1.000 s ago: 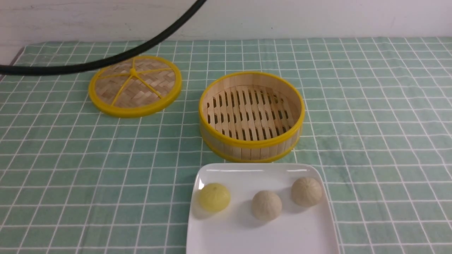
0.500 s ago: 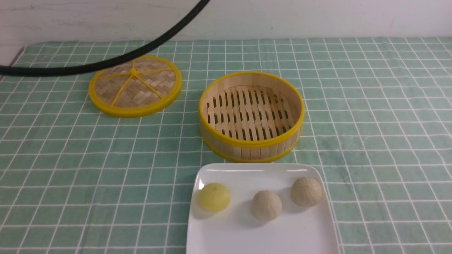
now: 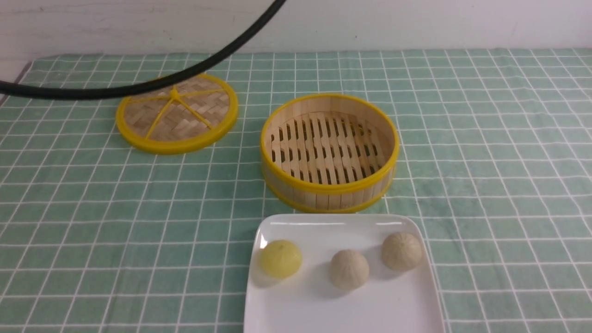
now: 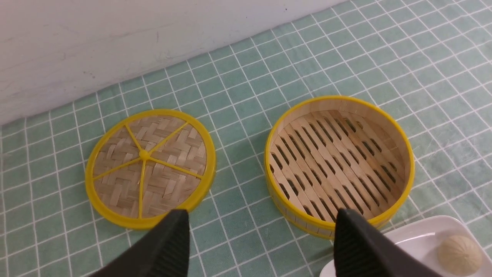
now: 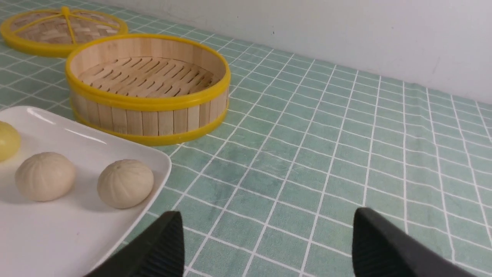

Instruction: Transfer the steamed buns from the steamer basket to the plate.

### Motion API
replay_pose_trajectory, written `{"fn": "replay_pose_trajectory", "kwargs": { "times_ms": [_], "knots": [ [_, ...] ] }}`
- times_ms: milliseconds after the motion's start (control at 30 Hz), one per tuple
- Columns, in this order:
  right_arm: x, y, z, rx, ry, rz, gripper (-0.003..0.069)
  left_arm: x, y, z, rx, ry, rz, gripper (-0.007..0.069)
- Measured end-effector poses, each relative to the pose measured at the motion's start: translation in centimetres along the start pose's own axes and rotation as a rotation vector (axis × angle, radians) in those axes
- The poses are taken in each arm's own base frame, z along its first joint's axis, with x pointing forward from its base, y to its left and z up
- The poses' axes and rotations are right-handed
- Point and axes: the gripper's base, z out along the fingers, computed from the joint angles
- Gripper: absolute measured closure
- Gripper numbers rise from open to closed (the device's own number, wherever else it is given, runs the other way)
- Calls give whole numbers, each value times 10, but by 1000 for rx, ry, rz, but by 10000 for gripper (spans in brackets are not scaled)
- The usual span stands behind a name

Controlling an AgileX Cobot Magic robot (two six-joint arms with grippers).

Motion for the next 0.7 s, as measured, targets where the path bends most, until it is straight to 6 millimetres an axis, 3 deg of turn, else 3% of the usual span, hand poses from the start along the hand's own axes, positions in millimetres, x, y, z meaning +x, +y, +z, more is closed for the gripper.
{"fn": "replay_pose_trajectory", "kwargs": {
  "times_ms": [700],
  "knots": [
    [1,0,0,4,9,-3,90,0,1,0,-15,0,-7,134]
  ]
}}
